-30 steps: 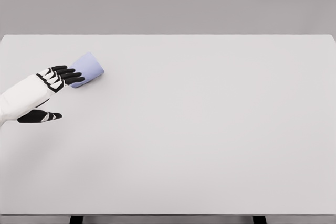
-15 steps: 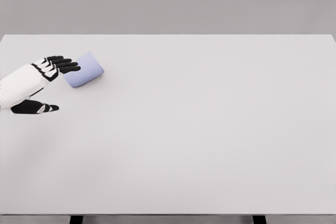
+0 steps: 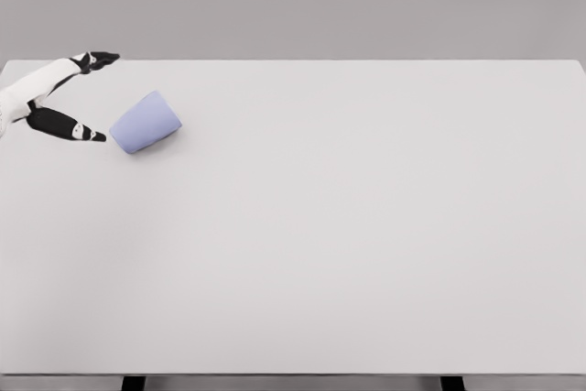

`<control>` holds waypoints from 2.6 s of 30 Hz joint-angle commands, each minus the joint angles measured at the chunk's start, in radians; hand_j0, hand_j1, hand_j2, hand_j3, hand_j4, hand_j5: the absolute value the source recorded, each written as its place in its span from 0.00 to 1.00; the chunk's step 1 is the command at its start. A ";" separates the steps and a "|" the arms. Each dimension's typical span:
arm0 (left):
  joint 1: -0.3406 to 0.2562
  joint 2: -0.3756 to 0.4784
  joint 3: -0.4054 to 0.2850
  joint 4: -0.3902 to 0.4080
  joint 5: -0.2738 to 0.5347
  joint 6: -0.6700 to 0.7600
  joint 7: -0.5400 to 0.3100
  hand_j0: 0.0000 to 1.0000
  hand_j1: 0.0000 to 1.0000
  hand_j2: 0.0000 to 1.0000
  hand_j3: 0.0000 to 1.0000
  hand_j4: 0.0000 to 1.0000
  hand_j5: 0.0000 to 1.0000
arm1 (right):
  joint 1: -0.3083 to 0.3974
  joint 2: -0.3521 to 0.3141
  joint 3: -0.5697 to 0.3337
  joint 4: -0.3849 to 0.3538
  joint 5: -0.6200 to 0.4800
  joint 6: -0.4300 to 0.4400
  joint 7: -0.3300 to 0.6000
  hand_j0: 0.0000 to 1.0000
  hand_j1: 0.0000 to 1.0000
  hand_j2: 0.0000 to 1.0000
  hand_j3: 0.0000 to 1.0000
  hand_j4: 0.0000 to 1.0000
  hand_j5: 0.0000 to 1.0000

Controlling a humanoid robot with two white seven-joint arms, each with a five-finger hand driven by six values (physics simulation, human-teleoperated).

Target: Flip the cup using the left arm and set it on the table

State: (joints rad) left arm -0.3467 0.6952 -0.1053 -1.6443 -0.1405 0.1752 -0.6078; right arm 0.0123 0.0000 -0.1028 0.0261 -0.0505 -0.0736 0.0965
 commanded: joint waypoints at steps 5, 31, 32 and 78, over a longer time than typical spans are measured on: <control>-0.060 -0.175 -0.060 0.001 -0.271 0.397 -0.003 1.00 1.00 1.00 1.00 1.00 1.00 | 0.000 0.000 0.000 0.000 0.000 0.000 0.000 1.00 1.00 1.00 1.00 1.00 1.00; -0.609 -0.123 -0.708 0.224 0.085 0.436 -0.003 1.00 1.00 1.00 1.00 1.00 1.00 | 0.000 0.000 0.000 0.000 0.000 0.000 0.000 1.00 1.00 1.00 1.00 1.00 1.00; -0.612 -0.121 -0.708 0.224 0.084 0.436 -0.003 1.00 1.00 1.00 1.00 1.00 1.00 | 0.000 0.000 0.000 0.000 0.000 0.000 0.000 1.00 1.00 1.00 1.00 1.00 1.00; -0.589 -0.210 -0.551 0.603 0.059 0.436 -0.003 0.98 0.98 0.98 0.98 0.98 0.98 | 0.000 0.000 0.000 0.000 0.000 0.000 0.000 1.00 1.00 1.00 1.00 1.00 1.00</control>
State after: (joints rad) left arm -0.9373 0.4940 -0.6567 -1.0558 -0.0811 0.6128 -0.6111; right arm 0.0123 0.0000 -0.1028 0.0261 -0.0505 -0.0736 0.0965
